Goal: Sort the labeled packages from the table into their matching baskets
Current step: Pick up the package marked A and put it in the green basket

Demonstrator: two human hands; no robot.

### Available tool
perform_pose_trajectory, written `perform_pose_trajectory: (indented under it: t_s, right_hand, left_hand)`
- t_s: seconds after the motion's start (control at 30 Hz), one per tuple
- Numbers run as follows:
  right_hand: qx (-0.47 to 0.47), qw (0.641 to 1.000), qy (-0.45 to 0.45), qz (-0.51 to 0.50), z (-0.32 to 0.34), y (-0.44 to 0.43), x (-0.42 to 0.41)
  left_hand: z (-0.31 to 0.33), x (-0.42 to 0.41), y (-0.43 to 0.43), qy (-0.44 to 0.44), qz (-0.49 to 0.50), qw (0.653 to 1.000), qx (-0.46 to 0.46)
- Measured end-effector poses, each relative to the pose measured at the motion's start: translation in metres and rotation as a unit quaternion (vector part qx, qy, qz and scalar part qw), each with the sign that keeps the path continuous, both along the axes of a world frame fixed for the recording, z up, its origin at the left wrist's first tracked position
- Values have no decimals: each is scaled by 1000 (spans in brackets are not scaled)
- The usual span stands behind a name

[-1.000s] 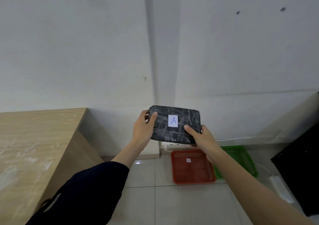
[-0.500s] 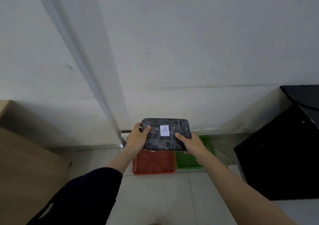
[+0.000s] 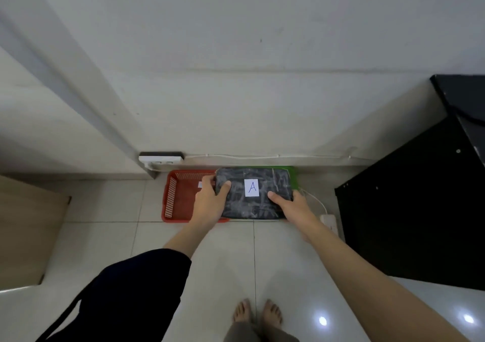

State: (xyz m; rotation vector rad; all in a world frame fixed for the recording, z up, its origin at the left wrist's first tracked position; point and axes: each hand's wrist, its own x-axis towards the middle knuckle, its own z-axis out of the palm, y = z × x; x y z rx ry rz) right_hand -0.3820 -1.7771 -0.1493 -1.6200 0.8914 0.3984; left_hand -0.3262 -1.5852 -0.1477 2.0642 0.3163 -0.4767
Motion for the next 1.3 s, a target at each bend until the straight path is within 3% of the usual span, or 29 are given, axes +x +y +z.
perform_pose_trajectory:
  t_s: [0.13, 0.33, 0.67, 0.83, 0.97, 1.1, 1.3]
  right_hand:
    - [25, 999, 17, -15, -69, -14, -2]
    - [43, 998, 13, -32, -211, -21, 14]
    - [-26, 998, -50, -15, -440, -43, 51]
    - [-66, 995, -76, -3, -492, -65, 66]
    - [-112, 991, -79, 0, -516, -83, 79]
    - [-130, 989, -71, -1, -538, -94, 83]
    - [-148, 987, -58, 37, -563, -95, 96]
  left_hand:
    - [-63, 2, -17, 17, 5, 1000, 4]
    - [-203, 16, -28, -32, -8, 999, 10]
    - [-444, 41, -53, -105, 4, 994, -1]
    - [-496, 52, -73, -144, -75, 984, 69]
    - [-521, 76, -88, -105, -140, 980, 97]
    - [-546, 79, -104, -103, -134, 983, 77]
    - [-578, 78, -105, -126, -171, 966, 144]
